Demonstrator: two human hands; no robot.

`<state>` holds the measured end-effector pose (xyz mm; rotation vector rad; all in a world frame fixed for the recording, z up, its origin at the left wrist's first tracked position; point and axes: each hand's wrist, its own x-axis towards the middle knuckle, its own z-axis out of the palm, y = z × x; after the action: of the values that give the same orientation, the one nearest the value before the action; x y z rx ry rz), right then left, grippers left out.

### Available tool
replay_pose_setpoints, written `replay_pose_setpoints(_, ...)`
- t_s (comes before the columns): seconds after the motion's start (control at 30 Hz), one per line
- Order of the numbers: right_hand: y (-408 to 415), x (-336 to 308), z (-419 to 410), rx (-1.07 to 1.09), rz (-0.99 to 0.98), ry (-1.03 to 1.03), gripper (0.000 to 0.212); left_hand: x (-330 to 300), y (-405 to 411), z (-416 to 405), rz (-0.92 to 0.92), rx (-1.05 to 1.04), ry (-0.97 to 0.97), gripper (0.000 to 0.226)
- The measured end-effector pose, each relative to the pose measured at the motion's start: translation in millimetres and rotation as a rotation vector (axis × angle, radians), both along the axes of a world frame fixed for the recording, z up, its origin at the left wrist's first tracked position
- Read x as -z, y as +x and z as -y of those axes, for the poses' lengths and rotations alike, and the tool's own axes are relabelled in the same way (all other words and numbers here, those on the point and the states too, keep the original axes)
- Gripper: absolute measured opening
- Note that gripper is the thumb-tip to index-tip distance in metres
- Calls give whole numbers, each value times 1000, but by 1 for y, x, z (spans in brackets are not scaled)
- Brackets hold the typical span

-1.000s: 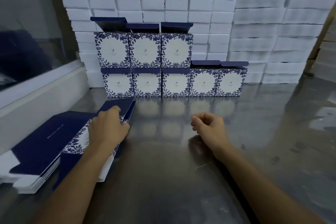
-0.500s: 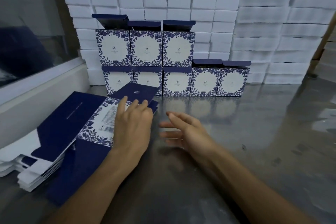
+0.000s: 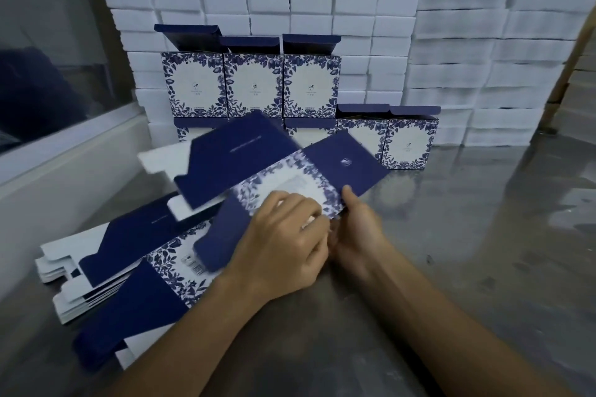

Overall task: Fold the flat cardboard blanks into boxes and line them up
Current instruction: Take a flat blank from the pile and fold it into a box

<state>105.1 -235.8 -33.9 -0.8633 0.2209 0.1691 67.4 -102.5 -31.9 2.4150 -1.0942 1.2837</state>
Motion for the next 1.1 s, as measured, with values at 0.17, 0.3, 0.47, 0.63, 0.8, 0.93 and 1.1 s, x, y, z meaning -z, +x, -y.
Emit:
replay_pose_setpoints(0.17, 18, -3, 40, 546, -33, -247, 24, 1, 6, -23, -315, -148, 148, 23)
replay_pose_setpoints(0.3, 21, 2, 66, 747, -121, -426, 26, 11, 17, -39, -577, -276, 167, 37)
replay_pose_setpoints(0.47, 19, 3, 85, 730, -88, -445, 32, 13, 28, -52, -523, -496, 57, 23)
replay_pose_setpoints(0.63, 15, 7, 78, 503, 44, -469, 23, 17, 35, -63, -632, -423, -340, 34)
replay_pose_setpoints(0.8, 9, -3, 79, 426, -8, -485, 30, 9, 23, -58, -639, -42, -632, 79)
replay_pose_setpoints(0.93, 0, -19, 81, 319, 36, -109, 48, 13, 26, -54, -545, -41, -663, 71)
replay_pose_setpoints(1.1, -9, -31, 72, 380, 121, 186, 54, 16, 28, -44, -622, 21, -808, 59)
